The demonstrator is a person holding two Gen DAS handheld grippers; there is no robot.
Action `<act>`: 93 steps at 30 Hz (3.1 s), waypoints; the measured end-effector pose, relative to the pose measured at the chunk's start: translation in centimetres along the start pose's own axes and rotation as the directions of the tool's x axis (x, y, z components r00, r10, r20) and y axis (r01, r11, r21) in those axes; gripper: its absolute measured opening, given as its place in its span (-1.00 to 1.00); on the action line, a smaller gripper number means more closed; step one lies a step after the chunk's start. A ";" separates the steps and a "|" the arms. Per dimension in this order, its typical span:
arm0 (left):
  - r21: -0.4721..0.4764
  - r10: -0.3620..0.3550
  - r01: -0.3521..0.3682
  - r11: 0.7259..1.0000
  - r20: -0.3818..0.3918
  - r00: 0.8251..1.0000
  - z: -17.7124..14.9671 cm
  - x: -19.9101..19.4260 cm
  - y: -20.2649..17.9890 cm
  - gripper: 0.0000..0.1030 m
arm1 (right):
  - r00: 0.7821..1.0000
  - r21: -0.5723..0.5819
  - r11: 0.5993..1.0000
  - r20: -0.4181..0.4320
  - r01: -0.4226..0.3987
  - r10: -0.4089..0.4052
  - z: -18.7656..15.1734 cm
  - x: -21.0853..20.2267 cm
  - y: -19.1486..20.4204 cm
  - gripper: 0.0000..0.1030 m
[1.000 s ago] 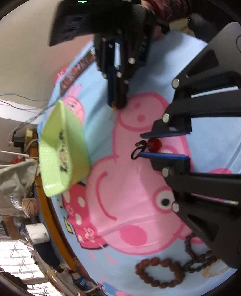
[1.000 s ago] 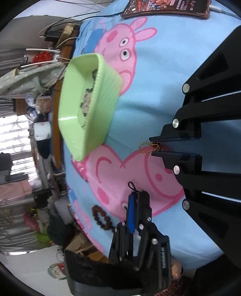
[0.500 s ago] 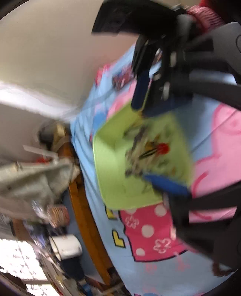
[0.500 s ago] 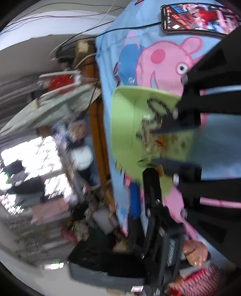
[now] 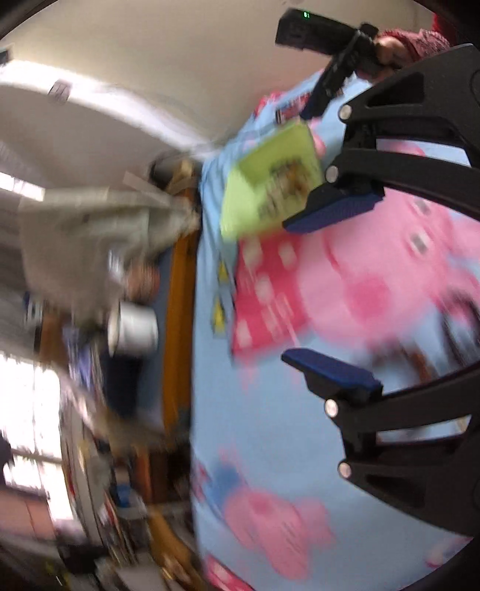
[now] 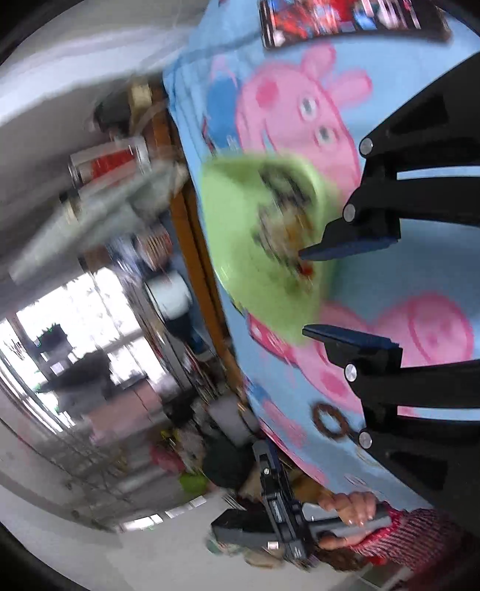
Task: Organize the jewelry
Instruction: 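Grasp the black bead bracelet with the right tool, then carry the black bead bracelet over the green basket and open the right tool, then grasp the clear-gold bead bracelet with the right tool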
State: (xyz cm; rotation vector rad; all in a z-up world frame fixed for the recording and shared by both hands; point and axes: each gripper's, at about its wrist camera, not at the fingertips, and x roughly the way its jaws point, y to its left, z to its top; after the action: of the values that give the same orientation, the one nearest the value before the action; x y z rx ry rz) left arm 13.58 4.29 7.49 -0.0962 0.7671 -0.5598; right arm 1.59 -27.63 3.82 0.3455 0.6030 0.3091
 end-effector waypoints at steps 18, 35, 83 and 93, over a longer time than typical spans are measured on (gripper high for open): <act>-0.085 0.131 -0.134 0.987 -0.037 0.991 -13.1 -7.6 7.9 0.17 | 0.904 -0.315 0.913 -0.412 -0.261 0.115 -5.0 12.6 17.5 -1.00; -0.004 0.121 -0.121 0.993 -0.038 0.992 -10.5 -5.4 3.8 -0.02 | 0.957 -0.212 0.977 -0.283 0.007 -0.068 -4.6 7.6 7.3 -1.00; 0.182 -0.098 0.103 0.978 -0.036 0.994 5.5 7.7 -12.6 -0.38 | 0.980 0.057 0.994 0.173 0.091 -0.100 6.2 0.2 -1.7 -0.76; 0.028 0.151 -0.150 0.988 -0.052 0.987 -4.1 -3.5 3.7 -0.38 | 0.969 -0.124 0.979 -0.206 -0.161 0.134 -2.2 7.3 8.7 -0.66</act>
State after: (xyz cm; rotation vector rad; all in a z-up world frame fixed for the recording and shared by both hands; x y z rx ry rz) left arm 10.38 9.65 5.65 -0.0002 0.8130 -0.4291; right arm 4.46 -16.57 2.03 0.2262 0.7474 0.5310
